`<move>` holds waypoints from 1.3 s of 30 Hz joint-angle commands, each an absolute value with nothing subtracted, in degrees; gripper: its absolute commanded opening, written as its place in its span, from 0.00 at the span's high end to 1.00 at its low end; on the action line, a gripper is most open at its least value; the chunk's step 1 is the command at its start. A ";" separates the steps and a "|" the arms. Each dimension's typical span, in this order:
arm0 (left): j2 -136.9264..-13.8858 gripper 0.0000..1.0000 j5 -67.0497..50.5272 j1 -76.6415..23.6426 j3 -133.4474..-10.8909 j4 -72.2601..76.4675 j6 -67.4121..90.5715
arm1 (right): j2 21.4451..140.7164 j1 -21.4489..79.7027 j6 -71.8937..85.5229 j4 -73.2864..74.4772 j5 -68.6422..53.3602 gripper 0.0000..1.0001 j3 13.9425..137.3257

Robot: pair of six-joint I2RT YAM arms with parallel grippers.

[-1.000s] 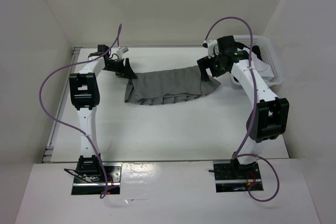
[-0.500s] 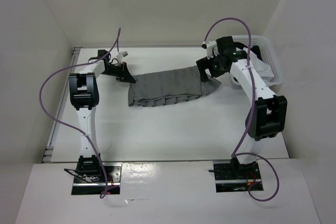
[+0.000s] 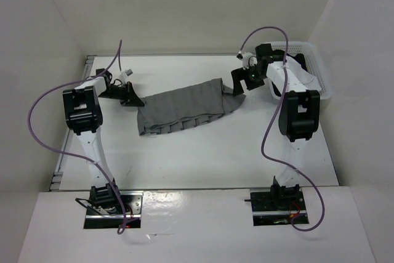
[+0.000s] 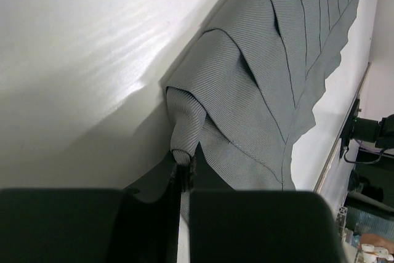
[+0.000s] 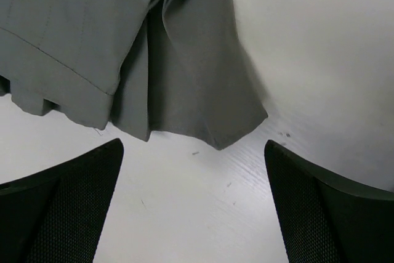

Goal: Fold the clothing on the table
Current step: Fold the skirt

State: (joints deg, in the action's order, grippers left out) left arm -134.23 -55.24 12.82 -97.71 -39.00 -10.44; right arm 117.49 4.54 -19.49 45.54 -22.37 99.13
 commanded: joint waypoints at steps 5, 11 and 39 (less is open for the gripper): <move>-131.58 1.00 -49.49 12.83 -93.69 -39.46 -15.03 | 124.09 3.70 -23.72 46.84 -33.03 0.01 109.23; -130.43 1.00 -49.48 12.83 -91.94 -39.46 -15.03 | 131.30 1.93 -24.87 49.48 -35.77 0.01 114.43; -127.71 1.00 -50.10 13.36 -88.42 -39.46 -15.03 | 130.96 5.53 -24.79 48.69 -45.62 0.01 102.83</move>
